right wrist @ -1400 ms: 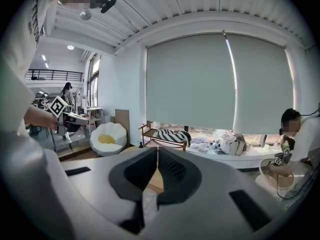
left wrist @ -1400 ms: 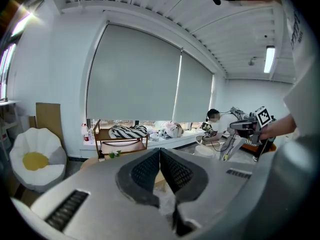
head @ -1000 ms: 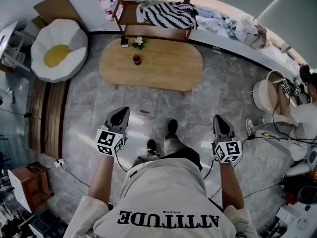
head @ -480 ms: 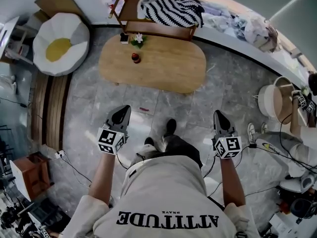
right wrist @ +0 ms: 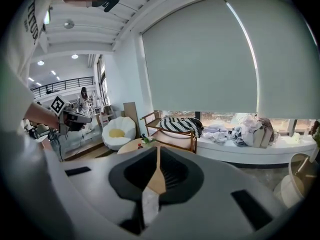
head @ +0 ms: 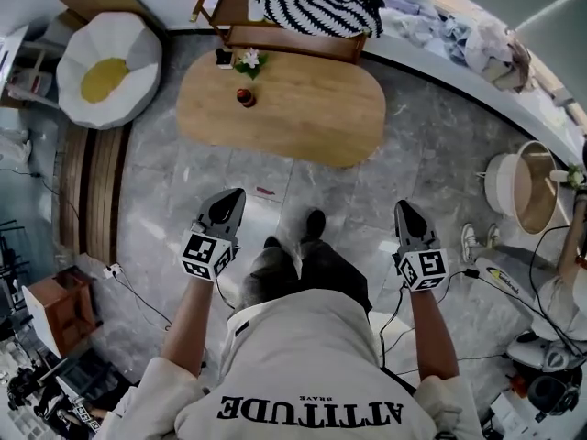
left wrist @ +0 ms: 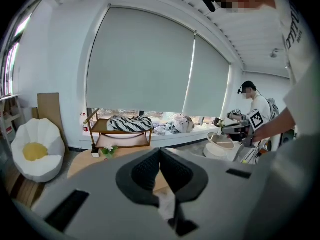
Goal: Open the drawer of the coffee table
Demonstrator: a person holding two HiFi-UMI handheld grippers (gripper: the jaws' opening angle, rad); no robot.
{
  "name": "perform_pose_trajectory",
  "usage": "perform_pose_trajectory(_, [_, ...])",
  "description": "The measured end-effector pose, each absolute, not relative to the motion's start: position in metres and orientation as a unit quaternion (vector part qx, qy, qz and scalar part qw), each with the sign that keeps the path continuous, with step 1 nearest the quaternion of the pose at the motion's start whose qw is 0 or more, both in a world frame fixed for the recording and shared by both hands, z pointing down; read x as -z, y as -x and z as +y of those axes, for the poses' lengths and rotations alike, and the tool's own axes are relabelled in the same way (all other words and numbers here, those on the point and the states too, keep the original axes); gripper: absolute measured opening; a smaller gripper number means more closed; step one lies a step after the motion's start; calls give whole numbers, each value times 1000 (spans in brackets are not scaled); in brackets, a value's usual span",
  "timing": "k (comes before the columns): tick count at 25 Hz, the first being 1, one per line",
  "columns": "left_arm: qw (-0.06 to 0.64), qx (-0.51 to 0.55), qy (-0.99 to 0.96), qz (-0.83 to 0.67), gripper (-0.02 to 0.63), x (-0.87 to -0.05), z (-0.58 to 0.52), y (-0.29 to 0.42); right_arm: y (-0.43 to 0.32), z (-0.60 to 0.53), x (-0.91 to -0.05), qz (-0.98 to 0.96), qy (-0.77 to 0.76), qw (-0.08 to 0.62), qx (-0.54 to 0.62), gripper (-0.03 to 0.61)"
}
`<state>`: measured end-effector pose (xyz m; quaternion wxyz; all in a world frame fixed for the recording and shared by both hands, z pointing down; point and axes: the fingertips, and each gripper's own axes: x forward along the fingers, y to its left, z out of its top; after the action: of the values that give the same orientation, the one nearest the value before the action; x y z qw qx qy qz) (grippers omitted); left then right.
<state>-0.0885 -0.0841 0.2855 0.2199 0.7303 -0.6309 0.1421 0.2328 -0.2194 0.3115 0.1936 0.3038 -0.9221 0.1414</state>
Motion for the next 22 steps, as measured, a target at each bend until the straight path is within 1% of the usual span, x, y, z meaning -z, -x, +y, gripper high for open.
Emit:
perform_pose_trajectory(6, [222,-163,-729,-627,20,-314,-102,84,-221,-227,-347,-921,-288,215,-153,21])
perform_pose_trajectory(11, [226,-199,-721,-625,21,-349,-112,97,-207,-227,-381,-912,-287,233,-176,25])
perform_pose_trajectory(12, [227,-206,-718,-625,21,-358,-113,101,-203,-227,-387,-911,-288,236,-178,29])
perform_pose_trajectory(14, [228,-213,-716,-624,21,-374,-114,110,-193,-229,-397,-909,-289,241,-177,71])
perform_pose_trajectory(19, [253,-204,-709,-626,21,-412,-120,127,-180,-235,-423,-901,-305,246,-189,71])
perform_pose_trajectory(22, [284,-173,-705,-627,21,-438,-130,135,-174,-243,-448,-893,-316,247,-204,71])
